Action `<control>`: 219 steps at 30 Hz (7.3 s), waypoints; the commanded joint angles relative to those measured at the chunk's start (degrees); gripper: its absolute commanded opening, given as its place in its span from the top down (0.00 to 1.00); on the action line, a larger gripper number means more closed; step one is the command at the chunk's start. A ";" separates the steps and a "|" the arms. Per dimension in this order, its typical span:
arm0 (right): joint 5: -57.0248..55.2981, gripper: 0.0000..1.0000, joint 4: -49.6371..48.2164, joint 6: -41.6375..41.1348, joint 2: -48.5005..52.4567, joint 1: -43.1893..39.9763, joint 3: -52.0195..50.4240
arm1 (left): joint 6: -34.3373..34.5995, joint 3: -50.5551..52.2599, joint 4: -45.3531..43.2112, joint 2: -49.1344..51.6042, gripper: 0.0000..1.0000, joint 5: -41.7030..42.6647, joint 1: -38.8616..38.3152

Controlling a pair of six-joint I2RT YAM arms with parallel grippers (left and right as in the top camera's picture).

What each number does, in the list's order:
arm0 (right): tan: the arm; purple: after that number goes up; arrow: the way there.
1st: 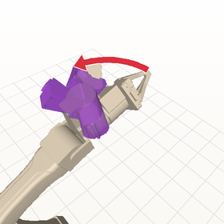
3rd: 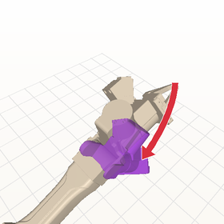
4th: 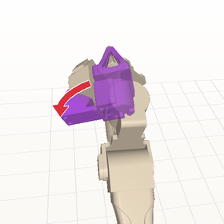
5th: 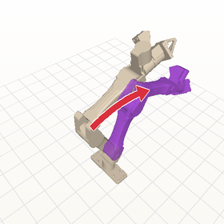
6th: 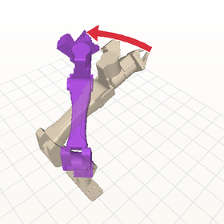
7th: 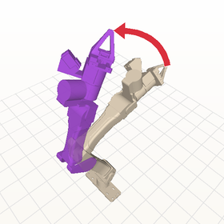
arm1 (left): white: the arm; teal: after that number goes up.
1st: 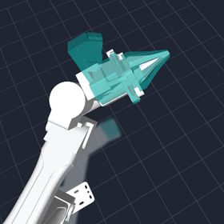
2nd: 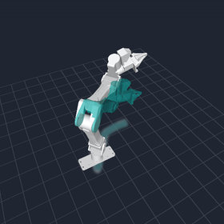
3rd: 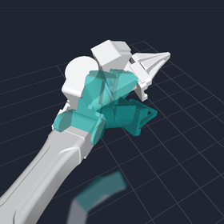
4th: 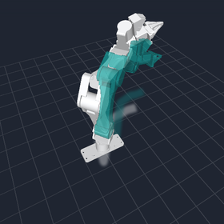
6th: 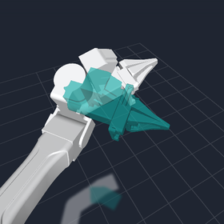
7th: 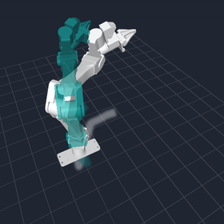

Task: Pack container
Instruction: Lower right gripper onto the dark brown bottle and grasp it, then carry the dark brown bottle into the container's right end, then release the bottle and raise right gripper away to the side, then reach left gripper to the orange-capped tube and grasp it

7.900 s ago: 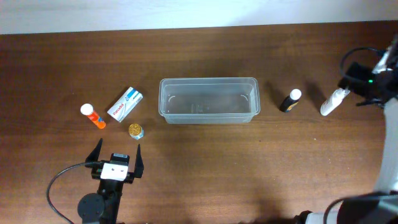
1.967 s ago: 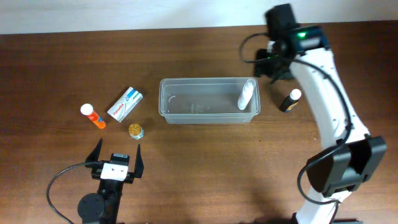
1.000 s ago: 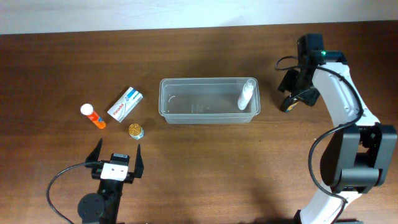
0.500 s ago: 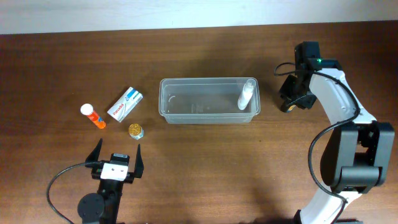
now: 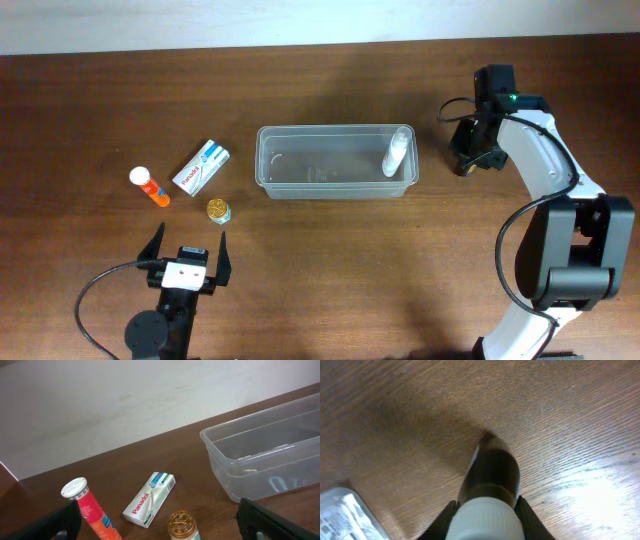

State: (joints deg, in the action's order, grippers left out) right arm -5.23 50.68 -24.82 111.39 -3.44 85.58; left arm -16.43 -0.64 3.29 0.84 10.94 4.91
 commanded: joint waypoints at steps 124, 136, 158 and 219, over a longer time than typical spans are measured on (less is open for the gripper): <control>0.66 0.75 6.82 11.61 -1.29 23.93 4.94 | 0.52 0.11 0.42 -0.55 0.01 -0.22 0.24; -1.95 0.74 6.88 10.58 -1.29 23.93 4.94 | 0.52 0.11 0.42 -0.55 0.01 -0.22 0.24; -1.03 0.51 15.98 10.67 -3.08 24.06 19.89 | 0.55 0.11 0.42 -0.55 0.01 -0.22 0.24; -5.57 0.02 31.85 4.59 -5.22 -9.01 36.48 | 0.66 0.09 0.31 -0.04 0.01 2.29 0.24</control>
State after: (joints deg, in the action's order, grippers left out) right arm -10.09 82.37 -19.53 106.61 -12.29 121.34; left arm -16.43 -0.64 3.22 0.84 11.66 4.91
